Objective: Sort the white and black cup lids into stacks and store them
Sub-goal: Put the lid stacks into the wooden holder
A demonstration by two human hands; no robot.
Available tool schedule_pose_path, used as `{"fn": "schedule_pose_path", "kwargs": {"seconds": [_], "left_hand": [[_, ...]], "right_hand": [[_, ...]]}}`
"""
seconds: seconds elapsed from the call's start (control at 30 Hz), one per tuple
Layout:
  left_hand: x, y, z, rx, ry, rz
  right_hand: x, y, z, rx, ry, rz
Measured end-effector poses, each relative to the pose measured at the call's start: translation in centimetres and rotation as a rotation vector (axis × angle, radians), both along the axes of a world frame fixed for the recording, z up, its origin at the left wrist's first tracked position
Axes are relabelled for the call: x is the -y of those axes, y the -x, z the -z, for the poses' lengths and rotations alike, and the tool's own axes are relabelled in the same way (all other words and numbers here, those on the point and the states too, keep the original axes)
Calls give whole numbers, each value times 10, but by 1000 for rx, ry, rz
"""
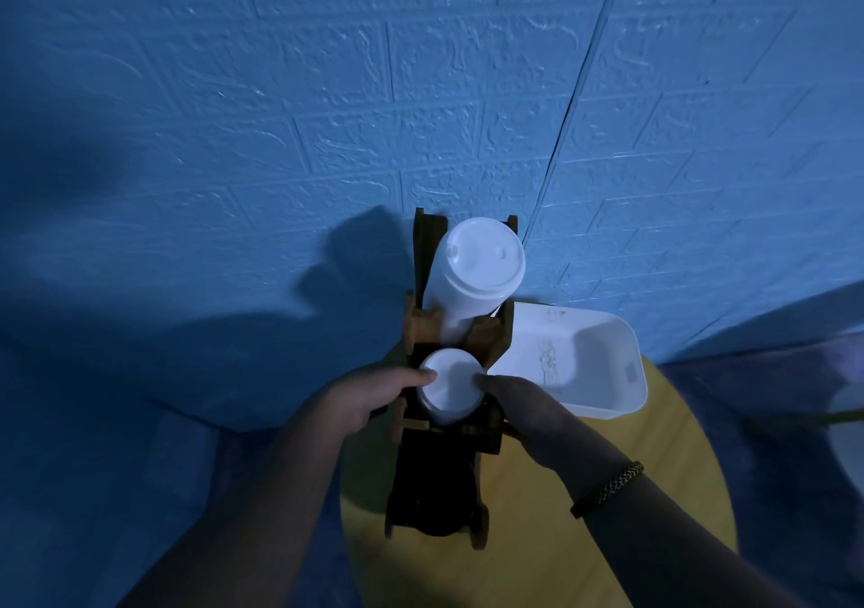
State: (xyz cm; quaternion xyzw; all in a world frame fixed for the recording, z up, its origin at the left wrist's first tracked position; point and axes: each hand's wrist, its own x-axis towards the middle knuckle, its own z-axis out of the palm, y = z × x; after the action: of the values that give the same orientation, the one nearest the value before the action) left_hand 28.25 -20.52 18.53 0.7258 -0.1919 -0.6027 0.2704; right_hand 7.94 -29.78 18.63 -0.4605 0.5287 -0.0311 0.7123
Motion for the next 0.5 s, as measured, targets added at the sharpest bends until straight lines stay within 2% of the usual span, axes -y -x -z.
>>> {"fn": "schedule_pose_path", "kwargs": {"seconds": [0.37, 0.5], "left_hand": [[-5, -5, 3, -14, 31, 61], [-4, -8, 9, 35, 48, 81]], "right_hand": [[9, 4, -2, 29, 60, -94], [10, 6, -3, 7, 107, -149]]}}
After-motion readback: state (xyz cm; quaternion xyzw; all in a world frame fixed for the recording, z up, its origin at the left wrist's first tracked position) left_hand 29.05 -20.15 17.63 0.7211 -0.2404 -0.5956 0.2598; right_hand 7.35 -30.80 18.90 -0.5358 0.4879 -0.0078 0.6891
